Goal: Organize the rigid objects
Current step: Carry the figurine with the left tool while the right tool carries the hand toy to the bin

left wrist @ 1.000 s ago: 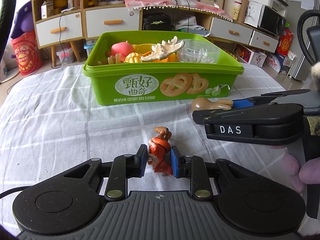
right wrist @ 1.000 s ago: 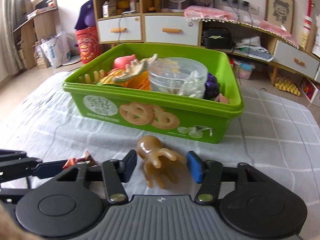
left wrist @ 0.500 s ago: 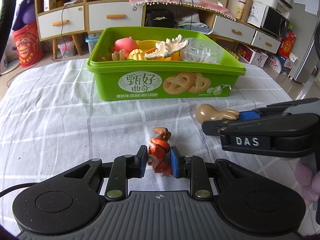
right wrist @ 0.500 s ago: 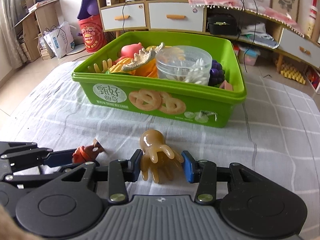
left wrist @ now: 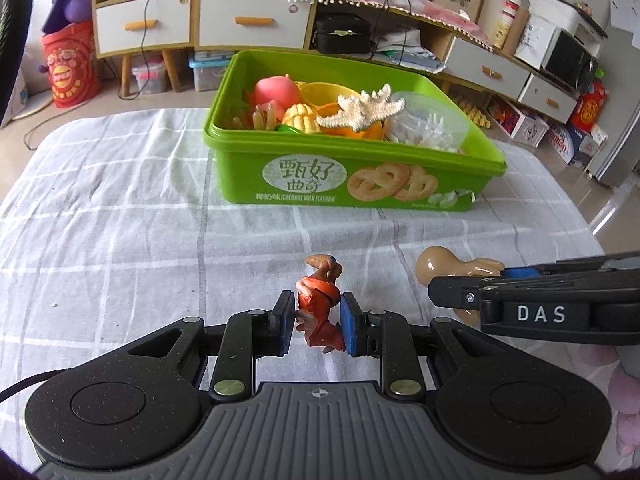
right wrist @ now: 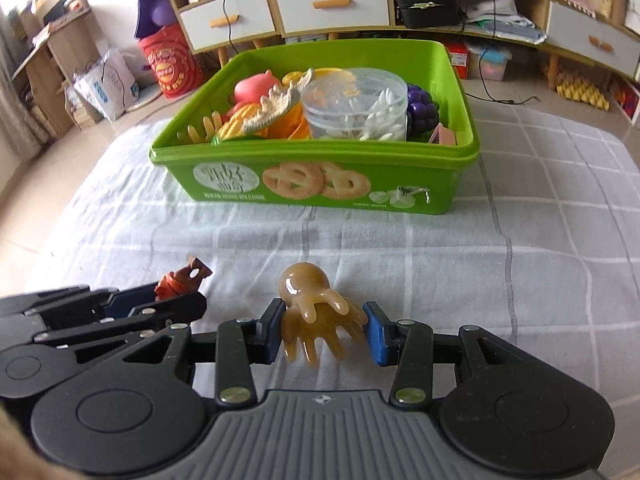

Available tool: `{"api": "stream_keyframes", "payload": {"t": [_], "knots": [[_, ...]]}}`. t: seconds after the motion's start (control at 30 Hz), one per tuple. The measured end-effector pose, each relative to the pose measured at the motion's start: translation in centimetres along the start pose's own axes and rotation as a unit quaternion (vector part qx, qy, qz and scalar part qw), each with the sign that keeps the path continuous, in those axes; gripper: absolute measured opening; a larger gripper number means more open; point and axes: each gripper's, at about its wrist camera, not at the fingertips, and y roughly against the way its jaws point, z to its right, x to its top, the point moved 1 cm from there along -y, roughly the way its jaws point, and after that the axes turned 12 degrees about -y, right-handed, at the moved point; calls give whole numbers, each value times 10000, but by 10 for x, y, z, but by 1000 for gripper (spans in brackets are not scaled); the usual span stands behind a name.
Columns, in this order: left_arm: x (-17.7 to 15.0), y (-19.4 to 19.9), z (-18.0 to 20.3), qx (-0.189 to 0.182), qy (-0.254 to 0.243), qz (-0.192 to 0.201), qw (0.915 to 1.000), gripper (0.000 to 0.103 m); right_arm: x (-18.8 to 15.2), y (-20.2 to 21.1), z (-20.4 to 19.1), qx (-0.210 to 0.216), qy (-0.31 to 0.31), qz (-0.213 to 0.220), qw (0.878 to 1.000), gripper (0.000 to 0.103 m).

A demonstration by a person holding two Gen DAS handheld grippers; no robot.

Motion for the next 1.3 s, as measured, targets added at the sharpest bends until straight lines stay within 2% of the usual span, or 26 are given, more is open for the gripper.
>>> {"api": "stream_keyframes", "payload": {"t": [0.33,0.57,0.83,1.1,1.3], "knots": [[22,16,-20,50,602,203,9980,28,24,17,12,291,-871,296,9953,18],[46,21,-24,136,473,520,9974,28,43,29,23,420,-1266,717,9885,18],[76,15,-34,8,610,765,9952,28,61,37,46,730,-1789,1165,9742,18],[102,-2,-39,-34,628,920,9938,28,76,31,59,1031,-2236,1433,9586,18],[116,-22,-43,26,669,919,9935,29,92,19,69,878,-2653,1677,9454,18]]}}
